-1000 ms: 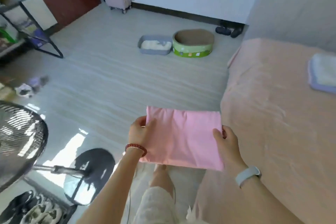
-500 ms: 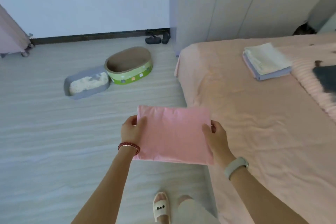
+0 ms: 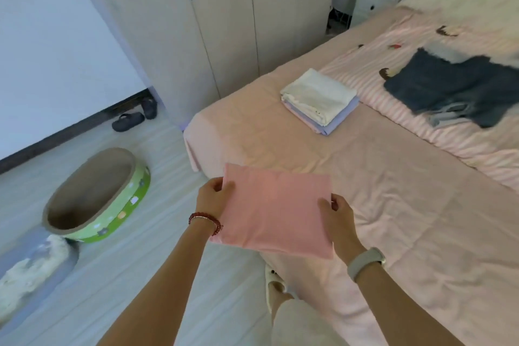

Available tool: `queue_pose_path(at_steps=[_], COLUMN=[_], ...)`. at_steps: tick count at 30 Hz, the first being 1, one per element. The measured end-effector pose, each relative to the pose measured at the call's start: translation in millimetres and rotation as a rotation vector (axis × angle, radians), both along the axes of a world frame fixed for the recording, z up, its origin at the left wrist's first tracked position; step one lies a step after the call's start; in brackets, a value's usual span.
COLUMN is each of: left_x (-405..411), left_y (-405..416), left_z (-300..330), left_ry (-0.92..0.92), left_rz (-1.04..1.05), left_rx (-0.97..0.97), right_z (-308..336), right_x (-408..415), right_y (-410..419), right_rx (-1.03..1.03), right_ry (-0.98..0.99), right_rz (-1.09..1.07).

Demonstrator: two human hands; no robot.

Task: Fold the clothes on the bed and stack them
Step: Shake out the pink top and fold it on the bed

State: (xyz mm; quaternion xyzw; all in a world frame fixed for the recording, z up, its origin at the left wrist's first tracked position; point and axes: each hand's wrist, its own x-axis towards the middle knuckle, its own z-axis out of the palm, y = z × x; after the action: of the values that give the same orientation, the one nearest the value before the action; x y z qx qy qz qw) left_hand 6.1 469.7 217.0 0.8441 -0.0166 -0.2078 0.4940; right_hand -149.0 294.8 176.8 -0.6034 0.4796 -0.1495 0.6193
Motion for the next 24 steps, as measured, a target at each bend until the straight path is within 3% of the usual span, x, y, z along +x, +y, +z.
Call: queue_pose_path(at_steps=[9,15,20,24], left_x=[170.6,287.6,375.0,418.8], left_y=[-173.3,-305.8,-421.0,-485.7], left_z=[-2.4,-29.2,-74.8,-122.2], left_ry=[-0.004,-0.212,-0.333,-0.297], left_rz=[-0.350,-0.639,-0.718,-0.718], left_rx=[0.087,0.198,0.227,0.147], right_z=[-7.6,-19.0,-43.5,-82.3], right_x=[125.1,209.7,294.8,341.0], right_y=[-114.5,-202.8,-284.5,-344.1], right_rx=[0.108,0.063,0.001,-0.049], right_ry=[0.060,0.024,0.010,-0.009], right_rz=[-0.233,-0.413,-0.534,-0.596])
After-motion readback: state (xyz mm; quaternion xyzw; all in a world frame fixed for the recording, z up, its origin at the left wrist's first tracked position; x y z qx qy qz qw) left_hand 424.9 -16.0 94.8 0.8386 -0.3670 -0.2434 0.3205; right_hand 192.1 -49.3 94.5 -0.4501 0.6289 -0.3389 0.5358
